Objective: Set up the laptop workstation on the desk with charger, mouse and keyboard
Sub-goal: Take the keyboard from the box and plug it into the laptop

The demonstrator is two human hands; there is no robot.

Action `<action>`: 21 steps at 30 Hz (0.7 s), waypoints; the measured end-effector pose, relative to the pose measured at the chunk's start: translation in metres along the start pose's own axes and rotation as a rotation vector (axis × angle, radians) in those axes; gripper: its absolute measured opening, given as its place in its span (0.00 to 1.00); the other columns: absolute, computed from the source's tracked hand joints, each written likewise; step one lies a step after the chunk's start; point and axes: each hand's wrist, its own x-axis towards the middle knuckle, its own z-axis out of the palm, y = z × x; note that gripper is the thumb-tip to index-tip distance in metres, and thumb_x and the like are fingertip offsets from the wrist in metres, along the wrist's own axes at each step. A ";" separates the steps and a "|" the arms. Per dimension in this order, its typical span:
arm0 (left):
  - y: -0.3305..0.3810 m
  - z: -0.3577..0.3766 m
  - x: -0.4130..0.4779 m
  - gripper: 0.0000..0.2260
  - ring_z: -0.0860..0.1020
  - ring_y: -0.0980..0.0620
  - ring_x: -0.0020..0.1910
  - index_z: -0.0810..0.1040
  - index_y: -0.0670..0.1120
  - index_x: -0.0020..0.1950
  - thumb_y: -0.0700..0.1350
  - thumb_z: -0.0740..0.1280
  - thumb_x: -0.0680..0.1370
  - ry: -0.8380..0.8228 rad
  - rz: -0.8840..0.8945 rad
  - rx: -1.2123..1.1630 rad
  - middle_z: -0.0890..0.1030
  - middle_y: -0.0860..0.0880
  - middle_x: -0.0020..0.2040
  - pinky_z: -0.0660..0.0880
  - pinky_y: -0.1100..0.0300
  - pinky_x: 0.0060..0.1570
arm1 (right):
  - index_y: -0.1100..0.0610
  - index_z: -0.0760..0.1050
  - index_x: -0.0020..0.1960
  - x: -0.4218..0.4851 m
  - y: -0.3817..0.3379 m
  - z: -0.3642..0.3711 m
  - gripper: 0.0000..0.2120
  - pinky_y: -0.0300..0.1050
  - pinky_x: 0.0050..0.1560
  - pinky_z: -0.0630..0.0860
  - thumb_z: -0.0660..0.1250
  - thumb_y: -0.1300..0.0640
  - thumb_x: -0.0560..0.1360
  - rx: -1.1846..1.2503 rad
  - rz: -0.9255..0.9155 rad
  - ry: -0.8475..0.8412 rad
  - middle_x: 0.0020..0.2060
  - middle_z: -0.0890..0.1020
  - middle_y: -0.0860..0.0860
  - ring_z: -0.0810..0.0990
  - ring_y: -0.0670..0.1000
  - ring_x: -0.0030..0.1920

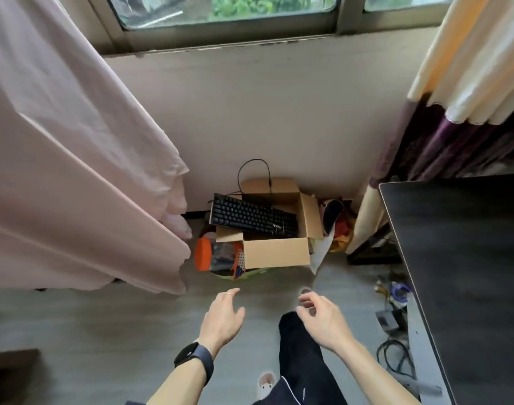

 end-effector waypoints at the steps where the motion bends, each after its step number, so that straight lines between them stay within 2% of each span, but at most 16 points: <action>1: 0.005 -0.007 0.012 0.25 0.69 0.48 0.71 0.64 0.51 0.76 0.51 0.62 0.79 0.007 -0.013 -0.003 0.69 0.47 0.72 0.67 0.54 0.69 | 0.46 0.75 0.62 0.016 -0.004 -0.004 0.13 0.39 0.56 0.72 0.63 0.48 0.79 -0.002 0.003 -0.018 0.56 0.78 0.44 0.78 0.44 0.54; 6: 0.035 -0.047 0.084 0.26 0.69 0.47 0.71 0.64 0.50 0.76 0.50 0.63 0.78 0.015 -0.127 -0.028 0.69 0.46 0.72 0.66 0.54 0.69 | 0.48 0.74 0.64 0.111 -0.030 -0.036 0.15 0.43 0.59 0.74 0.63 0.47 0.80 -0.029 -0.001 -0.104 0.57 0.79 0.45 0.78 0.46 0.57; 14: 0.083 -0.105 0.195 0.26 0.71 0.46 0.70 0.68 0.48 0.74 0.50 0.65 0.77 0.070 -0.247 -0.103 0.70 0.47 0.71 0.68 0.56 0.67 | 0.52 0.72 0.68 0.246 -0.064 -0.075 0.18 0.44 0.58 0.75 0.61 0.48 0.81 -0.047 0.007 -0.227 0.58 0.79 0.46 0.78 0.47 0.55; 18: 0.079 -0.115 0.246 0.29 0.68 0.47 0.71 0.63 0.48 0.77 0.49 0.68 0.77 0.096 -0.291 -0.128 0.63 0.47 0.75 0.65 0.55 0.69 | 0.54 0.71 0.68 0.308 -0.074 -0.072 0.18 0.44 0.54 0.74 0.61 0.48 0.81 0.002 0.052 -0.237 0.55 0.79 0.47 0.79 0.48 0.53; 21: 0.064 -0.120 0.284 0.33 0.65 0.42 0.73 0.59 0.49 0.78 0.51 0.70 0.76 0.142 -0.359 -0.162 0.55 0.45 0.78 0.65 0.51 0.70 | 0.55 0.69 0.71 0.354 -0.078 -0.058 0.21 0.46 0.58 0.74 0.62 0.47 0.81 -0.011 0.071 -0.241 0.62 0.78 0.51 0.77 0.52 0.61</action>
